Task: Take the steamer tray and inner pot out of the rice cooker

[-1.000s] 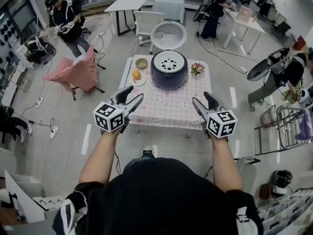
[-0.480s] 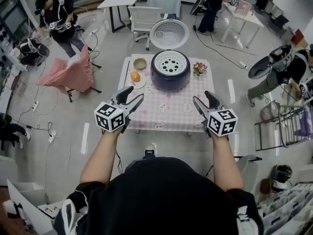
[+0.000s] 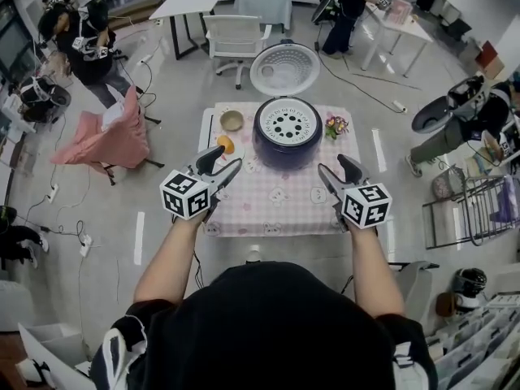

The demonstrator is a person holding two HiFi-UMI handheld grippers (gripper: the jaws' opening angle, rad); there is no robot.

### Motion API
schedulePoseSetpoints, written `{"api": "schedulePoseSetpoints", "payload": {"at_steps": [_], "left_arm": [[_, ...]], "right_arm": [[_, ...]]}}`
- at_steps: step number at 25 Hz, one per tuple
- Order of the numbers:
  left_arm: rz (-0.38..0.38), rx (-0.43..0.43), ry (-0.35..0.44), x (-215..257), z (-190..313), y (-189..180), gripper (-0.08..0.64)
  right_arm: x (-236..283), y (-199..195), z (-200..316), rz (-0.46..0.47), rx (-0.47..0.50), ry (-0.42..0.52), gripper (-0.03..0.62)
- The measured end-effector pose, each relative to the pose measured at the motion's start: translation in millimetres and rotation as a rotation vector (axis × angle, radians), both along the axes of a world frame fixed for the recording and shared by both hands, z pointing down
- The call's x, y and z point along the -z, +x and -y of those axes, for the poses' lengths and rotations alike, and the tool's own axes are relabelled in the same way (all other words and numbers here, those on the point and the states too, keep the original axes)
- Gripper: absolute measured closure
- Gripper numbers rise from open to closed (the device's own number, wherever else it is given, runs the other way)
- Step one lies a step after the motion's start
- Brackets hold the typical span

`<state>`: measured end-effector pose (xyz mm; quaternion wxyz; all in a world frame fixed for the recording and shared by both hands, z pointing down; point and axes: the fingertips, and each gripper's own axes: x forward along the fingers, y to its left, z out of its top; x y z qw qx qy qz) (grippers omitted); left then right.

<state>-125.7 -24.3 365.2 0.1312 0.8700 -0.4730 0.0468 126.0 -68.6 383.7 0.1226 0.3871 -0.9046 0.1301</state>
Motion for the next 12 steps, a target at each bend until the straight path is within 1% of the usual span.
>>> {"api": "schedulePoseSetpoints", "payload": {"at_steps": [7,12], "left_arm": [[-0.009,-0.054,-0.003,-5,37,-22,0.308],[-0.017,-0.091,-0.009,-10,50,-33,0.308]], "right_arm": [[1,-24,28,-0.013,-0.042,0.002,0.322],[2,-33,35,-0.023,-0.072,0.009,0.322]]}}
